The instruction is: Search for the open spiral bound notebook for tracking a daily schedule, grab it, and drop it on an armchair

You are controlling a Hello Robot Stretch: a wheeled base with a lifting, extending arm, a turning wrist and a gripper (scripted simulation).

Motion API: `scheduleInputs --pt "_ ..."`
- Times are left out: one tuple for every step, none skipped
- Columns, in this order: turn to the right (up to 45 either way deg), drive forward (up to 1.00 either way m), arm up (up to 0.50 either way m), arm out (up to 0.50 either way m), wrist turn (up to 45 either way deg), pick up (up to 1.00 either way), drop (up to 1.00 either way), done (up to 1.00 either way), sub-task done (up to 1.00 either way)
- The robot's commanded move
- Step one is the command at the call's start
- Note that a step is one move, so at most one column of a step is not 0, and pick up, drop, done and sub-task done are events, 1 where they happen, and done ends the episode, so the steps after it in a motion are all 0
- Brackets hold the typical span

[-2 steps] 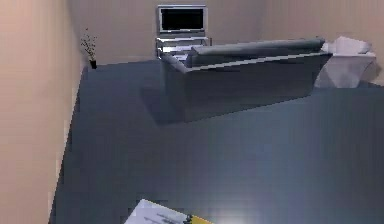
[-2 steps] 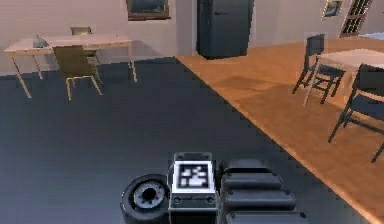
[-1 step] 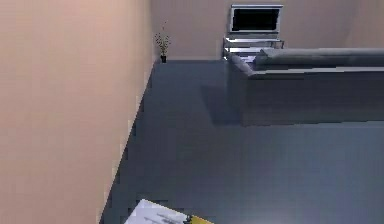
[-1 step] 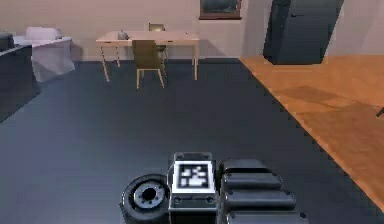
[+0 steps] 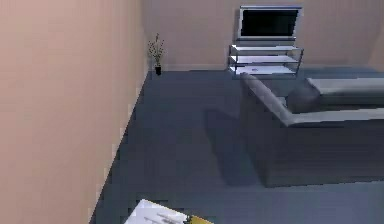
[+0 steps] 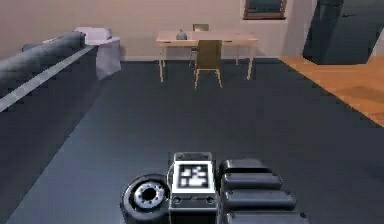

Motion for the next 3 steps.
scheduleInputs --pt "0.0 1.00 0.00 0.00 0.0 0.00 0.00 0.00 0.00" --pt "0.0 1.00 0.00 0.00 0.0 0.00 0.00 0.00 0.00" --pt "0.0 0.45 0.00 0.00 0.0 0.00 0.00 0.00 0.00"
